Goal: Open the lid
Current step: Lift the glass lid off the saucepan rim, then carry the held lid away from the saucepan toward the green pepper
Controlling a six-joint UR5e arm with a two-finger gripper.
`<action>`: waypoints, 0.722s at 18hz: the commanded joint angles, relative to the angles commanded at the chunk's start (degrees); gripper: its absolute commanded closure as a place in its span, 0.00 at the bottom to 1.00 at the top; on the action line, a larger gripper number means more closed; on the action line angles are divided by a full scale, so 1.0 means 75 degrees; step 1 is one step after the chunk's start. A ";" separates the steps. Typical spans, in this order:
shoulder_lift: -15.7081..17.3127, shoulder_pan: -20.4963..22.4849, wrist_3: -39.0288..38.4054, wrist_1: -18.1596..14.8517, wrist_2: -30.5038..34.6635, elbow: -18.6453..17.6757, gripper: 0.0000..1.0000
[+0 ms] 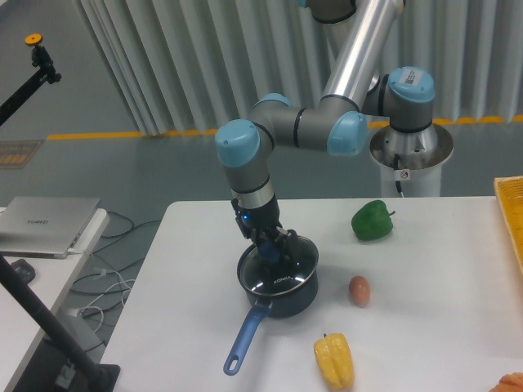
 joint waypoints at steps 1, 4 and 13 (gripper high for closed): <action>0.0024 0.0000 0.0012 -0.0012 0.0000 -0.0012 0.52; 0.0200 0.0082 0.0023 -0.0035 0.0000 -0.0058 0.52; 0.0633 0.0667 0.0597 -0.0094 0.0011 -0.0398 0.52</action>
